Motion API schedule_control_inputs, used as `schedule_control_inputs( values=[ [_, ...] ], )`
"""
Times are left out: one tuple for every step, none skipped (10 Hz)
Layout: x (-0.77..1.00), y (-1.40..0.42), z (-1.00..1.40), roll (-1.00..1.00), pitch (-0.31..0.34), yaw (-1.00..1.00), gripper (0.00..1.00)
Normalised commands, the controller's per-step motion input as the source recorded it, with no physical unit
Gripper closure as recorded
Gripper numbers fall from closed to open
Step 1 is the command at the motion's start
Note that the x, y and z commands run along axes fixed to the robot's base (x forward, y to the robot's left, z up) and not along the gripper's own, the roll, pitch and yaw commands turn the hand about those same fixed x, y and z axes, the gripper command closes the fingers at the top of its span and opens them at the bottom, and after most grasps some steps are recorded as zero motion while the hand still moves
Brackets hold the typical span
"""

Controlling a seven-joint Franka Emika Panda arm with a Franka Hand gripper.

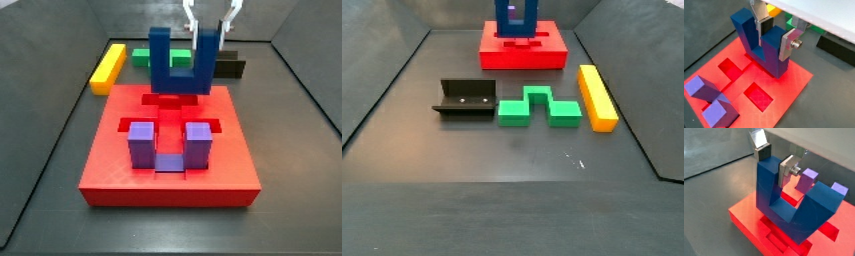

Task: Pick up the blue object. Move up. Place the blue object on the fixture. Regrasp the blue object. Move to above the board. Insert the blue object.
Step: Insert the blue object.

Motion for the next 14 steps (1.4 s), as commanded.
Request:
schedule_control_inputs(
  values=[
    [0.0,0.01,-0.39,0.16,-0.089,0.0,1.0],
    [-0.15,0.0,-0.29,0.18,-0.021,0.0,1.0],
    [-0.37,0.0,-0.17,0.04,-0.029,-0.06,1.0],
    [-0.45,0.0,0.0,0.0,-0.056,-0.12,1.0],
    [-0.52,0.0,0.02,0.01,-0.111,-0.12,1.0],
    [-0.42,0.0,0.01,0.0,-0.147,0.0,1.0],
    [-0.07,0.0,0.0,0.05,-0.137,0.11,1.0],
    [0.13,0.0,-0.05,0.06,-0.1,0.24,1.0],
    [0.43,0.0,-0.07,0.09,-0.057,0.35,1.0],
    [0.47,0.04,-0.07,0.1,-0.039,0.39,1.0],
    [0.11,0.0,-0.1,0.13,-0.014,0.24,1.0],
    [-0.04,-0.07,-0.1,0.14,0.0,0.0,1.0],
    [-0.14,-0.11,-0.16,0.2,0.0,-0.26,1.0],
    [-0.25,-0.14,-0.18,0.15,0.003,-0.33,1.0]
  ],
)
